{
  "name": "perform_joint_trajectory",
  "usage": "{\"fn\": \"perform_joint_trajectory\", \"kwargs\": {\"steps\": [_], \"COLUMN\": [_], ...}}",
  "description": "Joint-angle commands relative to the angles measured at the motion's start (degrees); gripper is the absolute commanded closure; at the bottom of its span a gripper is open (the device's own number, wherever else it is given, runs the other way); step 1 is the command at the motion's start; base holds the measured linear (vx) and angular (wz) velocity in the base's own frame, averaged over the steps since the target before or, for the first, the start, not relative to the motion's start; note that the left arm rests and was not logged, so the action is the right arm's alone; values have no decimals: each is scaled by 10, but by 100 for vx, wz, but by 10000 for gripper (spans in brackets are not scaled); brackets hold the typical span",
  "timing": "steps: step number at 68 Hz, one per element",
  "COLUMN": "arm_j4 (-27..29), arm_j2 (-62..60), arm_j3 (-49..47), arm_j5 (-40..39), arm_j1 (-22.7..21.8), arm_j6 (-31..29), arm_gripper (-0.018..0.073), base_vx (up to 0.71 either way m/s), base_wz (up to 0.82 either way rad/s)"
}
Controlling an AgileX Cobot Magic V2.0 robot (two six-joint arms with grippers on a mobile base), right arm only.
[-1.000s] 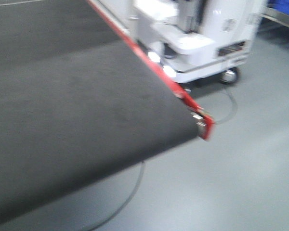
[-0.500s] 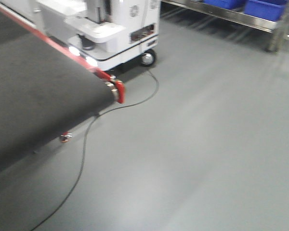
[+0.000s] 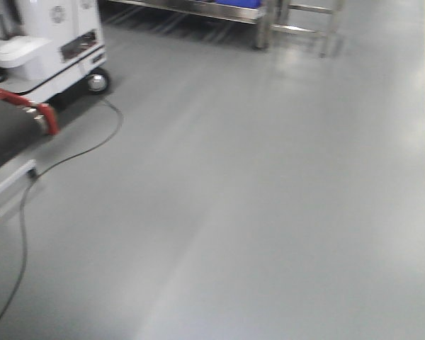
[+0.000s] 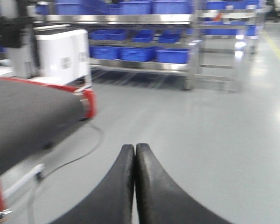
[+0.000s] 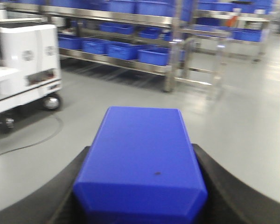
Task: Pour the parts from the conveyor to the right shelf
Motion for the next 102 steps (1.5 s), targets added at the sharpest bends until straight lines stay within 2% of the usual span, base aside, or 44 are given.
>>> {"fn": "perform_joint_trajectory", "kwargs": {"steps": [1, 55, 102], "arm_j4": [1, 1, 2], "arm_j2": [8, 8, 8], "arm_j3": [-15, -15, -15], "arm_j5": [-43, -43, -43], "arm_j1": [0, 0, 0], "arm_j6": [-6, -6, -6], "arm_gripper": [565, 565, 565], "base_vx": [-29, -18, -1], "base_wz": [-70, -67, -9]}}
